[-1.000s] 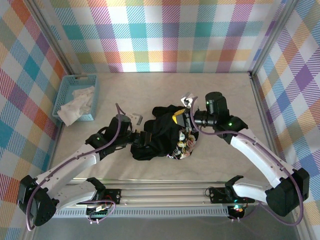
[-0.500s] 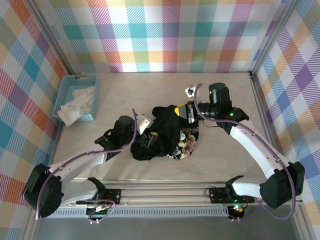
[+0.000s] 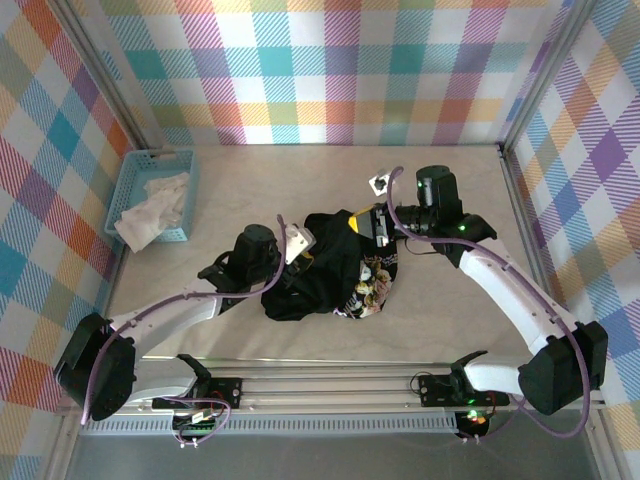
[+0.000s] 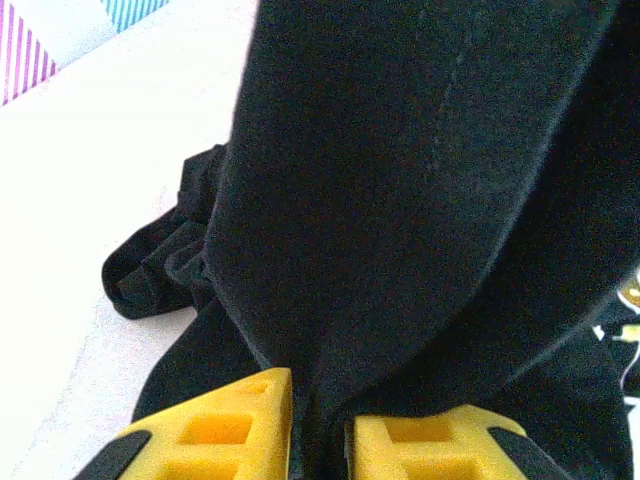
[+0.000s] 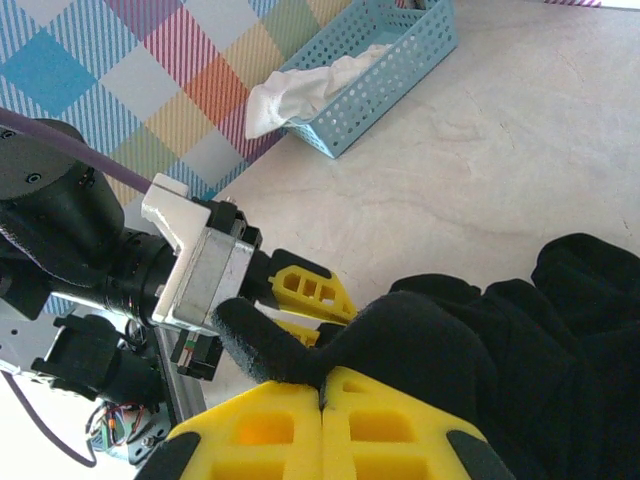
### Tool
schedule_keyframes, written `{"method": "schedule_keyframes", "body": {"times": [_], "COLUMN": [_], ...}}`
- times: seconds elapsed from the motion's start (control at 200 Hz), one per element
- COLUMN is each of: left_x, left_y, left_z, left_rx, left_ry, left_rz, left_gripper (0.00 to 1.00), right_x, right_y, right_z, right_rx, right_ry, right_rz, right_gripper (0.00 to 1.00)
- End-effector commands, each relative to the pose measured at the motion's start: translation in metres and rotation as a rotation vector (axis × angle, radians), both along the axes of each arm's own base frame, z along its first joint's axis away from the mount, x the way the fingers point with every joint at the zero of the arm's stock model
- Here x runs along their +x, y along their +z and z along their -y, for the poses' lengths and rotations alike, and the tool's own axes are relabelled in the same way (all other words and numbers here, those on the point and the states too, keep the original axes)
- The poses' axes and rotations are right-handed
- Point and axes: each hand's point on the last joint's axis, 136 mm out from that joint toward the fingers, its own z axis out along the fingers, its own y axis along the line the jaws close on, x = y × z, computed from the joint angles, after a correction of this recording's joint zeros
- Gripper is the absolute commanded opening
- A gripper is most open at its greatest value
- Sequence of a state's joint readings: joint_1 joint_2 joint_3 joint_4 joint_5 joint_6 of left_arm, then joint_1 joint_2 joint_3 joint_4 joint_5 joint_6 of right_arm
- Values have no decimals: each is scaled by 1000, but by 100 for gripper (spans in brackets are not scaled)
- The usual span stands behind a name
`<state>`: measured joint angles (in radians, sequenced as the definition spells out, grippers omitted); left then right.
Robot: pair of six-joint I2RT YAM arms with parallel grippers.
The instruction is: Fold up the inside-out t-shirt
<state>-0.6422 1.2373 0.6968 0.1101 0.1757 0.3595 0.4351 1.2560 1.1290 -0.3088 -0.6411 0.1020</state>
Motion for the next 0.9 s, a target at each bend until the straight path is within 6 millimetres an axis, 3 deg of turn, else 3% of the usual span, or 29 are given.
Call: {"method": "schedule_keyframes", "body": {"times": [0.0,0.155,0.3,0.435,0.515,0.675,0.76,0.82,0.895], "left_x": [7,6,4,5,15,36,43,46,49], "left_y": [17,30,58,82,95,110,117,118,121], "left_z": [6,3,-5,-19,-41,-102,-122,-133,-143], "left_rx": [-33,-99,-220,-271,-276,-298,-325,-325,-336], "left_ry": [-16,19,107,207,345,637,708,747,778], "left_rz": [29,18,-25,-57,-63,-88,-95,-108,-113], "left_gripper": [12,0,0,0,0,0,0,0,0], "right_x": [2,15,34,30,5,-88,-109,-100,-55], "right_y": [18,15,10,10,9,-4,-7,-10,-22], "right_z": [-1,8,19,7,-12,-44,-46,-43,-33], "right_rx": [30,-11,-34,17,34,44,49,26,-52], "right_ry": [10,-82,-226,-170,-7,428,515,456,221], "right_rz": [23,20,-8,-27,-7,-23,-12,27,34], "right_gripper": [0,0,0,5,9,22,31,37,41]}}
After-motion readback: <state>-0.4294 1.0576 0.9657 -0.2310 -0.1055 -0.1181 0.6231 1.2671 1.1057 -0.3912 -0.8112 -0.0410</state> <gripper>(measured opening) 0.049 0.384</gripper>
